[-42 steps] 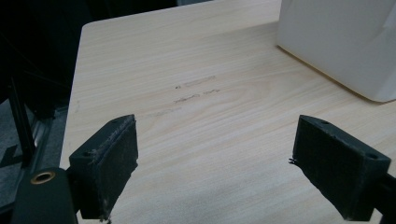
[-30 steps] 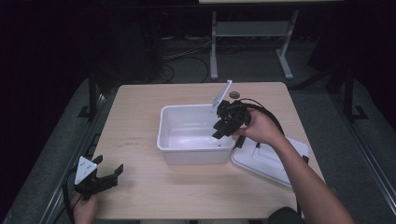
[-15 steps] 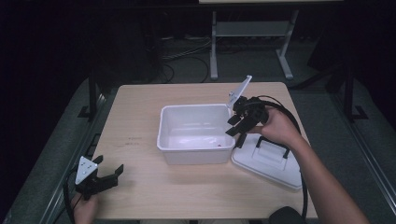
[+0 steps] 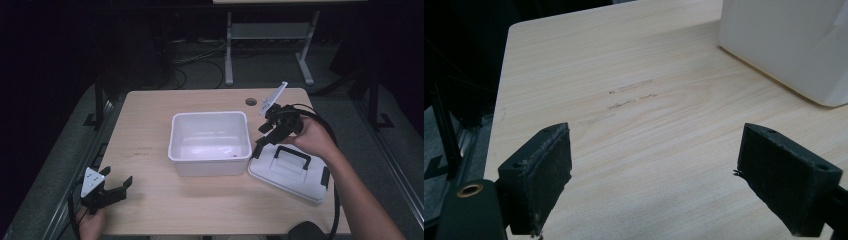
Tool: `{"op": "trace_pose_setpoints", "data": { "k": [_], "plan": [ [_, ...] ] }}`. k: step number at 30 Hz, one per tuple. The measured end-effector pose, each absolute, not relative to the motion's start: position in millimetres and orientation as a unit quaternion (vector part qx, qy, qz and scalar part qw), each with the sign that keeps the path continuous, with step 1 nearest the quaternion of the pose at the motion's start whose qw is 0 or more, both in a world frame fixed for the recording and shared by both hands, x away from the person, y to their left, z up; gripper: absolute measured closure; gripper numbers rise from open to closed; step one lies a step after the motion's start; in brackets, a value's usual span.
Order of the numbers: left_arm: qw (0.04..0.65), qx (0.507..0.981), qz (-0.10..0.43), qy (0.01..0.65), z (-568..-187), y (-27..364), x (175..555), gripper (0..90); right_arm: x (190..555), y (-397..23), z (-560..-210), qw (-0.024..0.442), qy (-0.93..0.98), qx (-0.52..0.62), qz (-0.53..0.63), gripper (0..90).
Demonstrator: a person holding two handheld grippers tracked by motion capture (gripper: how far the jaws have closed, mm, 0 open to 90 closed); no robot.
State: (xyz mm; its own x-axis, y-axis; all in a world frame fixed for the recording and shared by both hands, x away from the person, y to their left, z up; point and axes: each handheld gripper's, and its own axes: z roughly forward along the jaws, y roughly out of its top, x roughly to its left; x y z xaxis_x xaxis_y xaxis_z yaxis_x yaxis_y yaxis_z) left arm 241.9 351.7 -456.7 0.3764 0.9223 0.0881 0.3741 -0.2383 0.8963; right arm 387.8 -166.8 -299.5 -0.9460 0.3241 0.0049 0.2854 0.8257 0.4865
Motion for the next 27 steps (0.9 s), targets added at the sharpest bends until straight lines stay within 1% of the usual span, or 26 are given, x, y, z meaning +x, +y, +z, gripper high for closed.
{"op": "trace_pose_setpoints", "data": {
  "k": [11, 27],
  "plan": [
    [0.418, 0.717, 0.327, 0.452, -457.2, 351.2, 242.0, 13.4, 386.3, -196.8, -313.0, 0.039, 0.95, 0.188, 0.245, 47.0],
    [0.415, 0.719, 0.326, 0.452, -458.2, 349.7, 242.5, 13.4, 386.4, -241.9, -346.2, 0.036, 0.939, 0.244, 0.239, 46.6]
  ]
}}
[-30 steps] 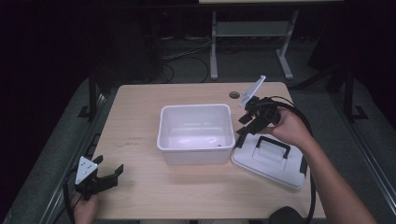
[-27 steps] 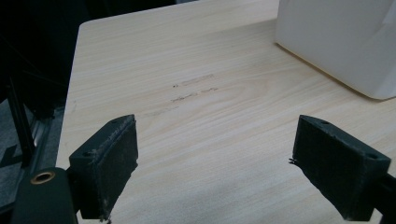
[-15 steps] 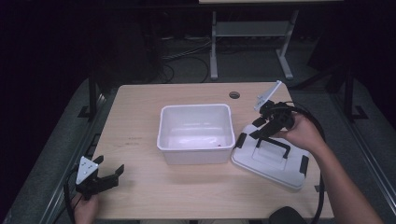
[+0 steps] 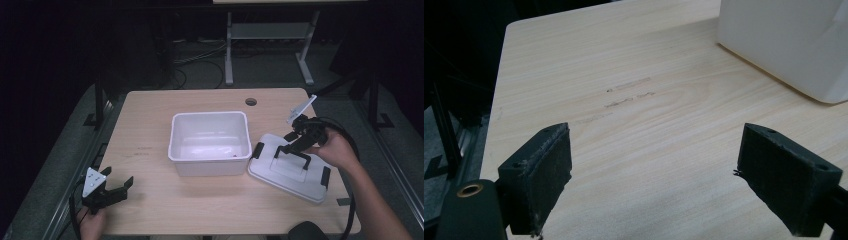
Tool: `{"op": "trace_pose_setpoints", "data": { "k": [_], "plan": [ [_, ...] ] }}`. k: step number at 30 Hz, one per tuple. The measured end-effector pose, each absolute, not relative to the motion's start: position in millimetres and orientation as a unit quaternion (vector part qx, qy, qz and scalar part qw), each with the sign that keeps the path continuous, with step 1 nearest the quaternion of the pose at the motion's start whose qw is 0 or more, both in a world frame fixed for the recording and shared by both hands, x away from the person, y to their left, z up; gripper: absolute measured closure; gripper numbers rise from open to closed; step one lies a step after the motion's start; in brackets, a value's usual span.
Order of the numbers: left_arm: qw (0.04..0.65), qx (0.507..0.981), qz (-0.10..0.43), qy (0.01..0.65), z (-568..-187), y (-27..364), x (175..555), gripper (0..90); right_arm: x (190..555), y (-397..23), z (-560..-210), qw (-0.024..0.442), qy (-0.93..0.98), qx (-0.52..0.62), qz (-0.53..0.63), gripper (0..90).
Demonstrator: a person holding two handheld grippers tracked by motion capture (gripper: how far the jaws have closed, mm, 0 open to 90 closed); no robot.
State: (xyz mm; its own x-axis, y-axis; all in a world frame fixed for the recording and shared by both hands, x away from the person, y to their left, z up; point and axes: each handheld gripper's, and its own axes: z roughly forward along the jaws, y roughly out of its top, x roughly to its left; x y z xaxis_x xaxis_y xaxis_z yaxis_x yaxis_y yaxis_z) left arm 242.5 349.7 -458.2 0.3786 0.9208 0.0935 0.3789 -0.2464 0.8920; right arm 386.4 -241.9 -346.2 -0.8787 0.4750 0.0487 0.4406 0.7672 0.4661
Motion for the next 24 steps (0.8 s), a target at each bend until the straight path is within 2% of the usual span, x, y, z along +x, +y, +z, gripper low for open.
{"op": "trace_pose_setpoints", "data": {
  "k": [15, 24],
  "plan": [
    [0.413, 0.715, 0.329, 0.457, -457.8, 353.3, 241.9, 13.4, 392.7, -269.4, -378.3, 0.021, 0.931, 0.282, 0.231, 47.7],
    [0.413, 0.715, 0.33, 0.457, -457.9, 353.5, 241.6, 13.4, 396.2, -275.0, -393.2, 0.009, 0.929, 0.291, 0.229, 54.4]
  ]
}}
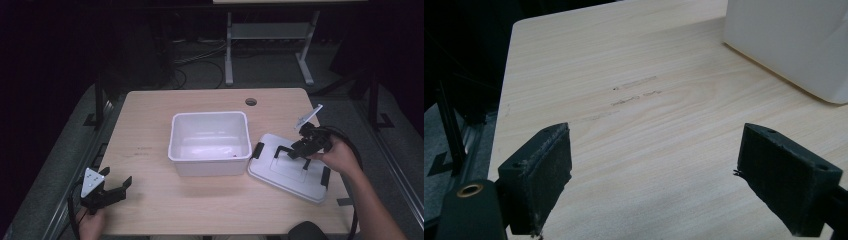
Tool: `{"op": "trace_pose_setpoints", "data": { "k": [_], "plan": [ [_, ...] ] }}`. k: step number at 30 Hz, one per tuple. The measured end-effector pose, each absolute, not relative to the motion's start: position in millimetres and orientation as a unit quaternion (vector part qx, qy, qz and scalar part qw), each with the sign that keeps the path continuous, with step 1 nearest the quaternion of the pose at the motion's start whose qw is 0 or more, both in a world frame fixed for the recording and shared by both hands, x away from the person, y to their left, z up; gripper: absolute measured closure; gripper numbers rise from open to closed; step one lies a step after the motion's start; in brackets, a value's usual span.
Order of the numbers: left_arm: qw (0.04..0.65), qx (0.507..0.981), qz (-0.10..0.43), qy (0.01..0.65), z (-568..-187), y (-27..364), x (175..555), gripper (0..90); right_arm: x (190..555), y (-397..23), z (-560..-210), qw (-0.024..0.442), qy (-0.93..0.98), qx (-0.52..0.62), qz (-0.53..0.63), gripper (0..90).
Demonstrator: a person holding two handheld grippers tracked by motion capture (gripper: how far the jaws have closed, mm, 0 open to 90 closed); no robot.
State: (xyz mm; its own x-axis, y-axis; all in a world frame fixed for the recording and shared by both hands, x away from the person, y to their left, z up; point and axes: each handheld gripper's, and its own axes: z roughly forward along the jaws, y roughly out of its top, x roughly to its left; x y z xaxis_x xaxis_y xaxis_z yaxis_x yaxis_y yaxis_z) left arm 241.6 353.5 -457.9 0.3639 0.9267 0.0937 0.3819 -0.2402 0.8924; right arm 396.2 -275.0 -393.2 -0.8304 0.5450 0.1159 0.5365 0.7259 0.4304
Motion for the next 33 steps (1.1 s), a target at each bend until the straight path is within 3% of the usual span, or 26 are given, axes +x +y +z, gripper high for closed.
{"op": "trace_pose_setpoints", "data": {
  "k": [16, 33],
  "plan": [
    [0.412, 0.714, 0.331, 0.458, -458.0, 353.6, 241.9, 13.4, 396.1, -276.7, -401.3, -0.005, 0.929, 0.287, 0.231, 79.5],
    [0.411, 0.715, 0.331, 0.458, -458.0, 353.3, 241.8, 13.4, 393.2, -277.3, -403.6, -0.014, 0.931, 0.276, 0.24, 83.2]
  ]
}}
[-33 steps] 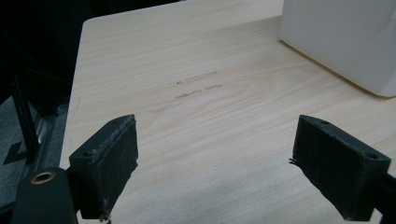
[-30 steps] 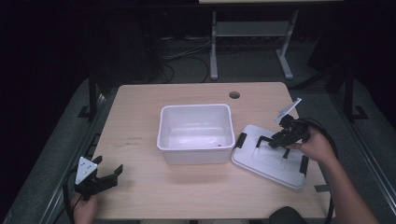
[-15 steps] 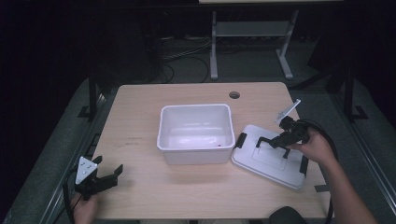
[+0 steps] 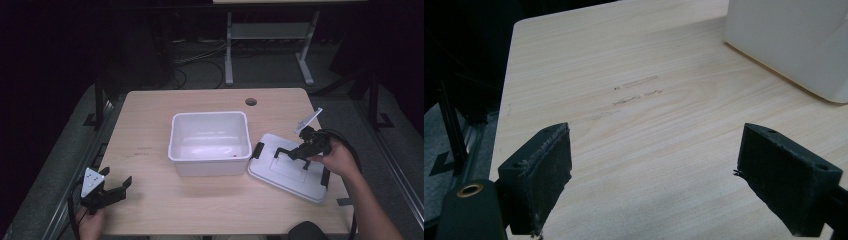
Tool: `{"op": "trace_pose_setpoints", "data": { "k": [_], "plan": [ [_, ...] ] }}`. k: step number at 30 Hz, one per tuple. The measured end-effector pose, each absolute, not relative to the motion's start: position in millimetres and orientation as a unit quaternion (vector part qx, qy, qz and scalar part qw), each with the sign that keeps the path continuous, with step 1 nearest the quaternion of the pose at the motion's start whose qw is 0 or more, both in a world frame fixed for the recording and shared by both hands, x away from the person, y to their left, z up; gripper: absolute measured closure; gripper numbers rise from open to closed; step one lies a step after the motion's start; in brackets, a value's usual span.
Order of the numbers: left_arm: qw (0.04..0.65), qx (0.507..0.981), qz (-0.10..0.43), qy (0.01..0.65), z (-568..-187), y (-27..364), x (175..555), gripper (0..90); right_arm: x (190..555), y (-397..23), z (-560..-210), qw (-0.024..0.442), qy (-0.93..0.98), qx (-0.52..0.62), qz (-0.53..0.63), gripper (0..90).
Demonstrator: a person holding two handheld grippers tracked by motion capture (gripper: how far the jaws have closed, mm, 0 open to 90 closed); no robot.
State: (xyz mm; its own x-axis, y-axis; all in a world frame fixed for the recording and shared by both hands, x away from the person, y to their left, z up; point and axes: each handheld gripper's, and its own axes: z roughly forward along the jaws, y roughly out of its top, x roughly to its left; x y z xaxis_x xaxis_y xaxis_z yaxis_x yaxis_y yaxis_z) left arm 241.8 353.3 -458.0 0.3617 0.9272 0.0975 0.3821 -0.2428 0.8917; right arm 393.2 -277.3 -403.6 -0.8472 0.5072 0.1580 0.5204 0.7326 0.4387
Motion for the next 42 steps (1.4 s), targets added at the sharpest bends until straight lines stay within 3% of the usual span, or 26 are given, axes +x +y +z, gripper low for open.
{"op": "trace_pose_setpoints", "data": {
  "k": [42],
  "plan": [
    [0.412, 0.715, 0.333, 0.457, -457.4, 353.8, 241.4, 13.4, 383.8, -281.2, -389.8, 0.006, -0.934, -0.259, -0.244, 84.5]
  ]
}}
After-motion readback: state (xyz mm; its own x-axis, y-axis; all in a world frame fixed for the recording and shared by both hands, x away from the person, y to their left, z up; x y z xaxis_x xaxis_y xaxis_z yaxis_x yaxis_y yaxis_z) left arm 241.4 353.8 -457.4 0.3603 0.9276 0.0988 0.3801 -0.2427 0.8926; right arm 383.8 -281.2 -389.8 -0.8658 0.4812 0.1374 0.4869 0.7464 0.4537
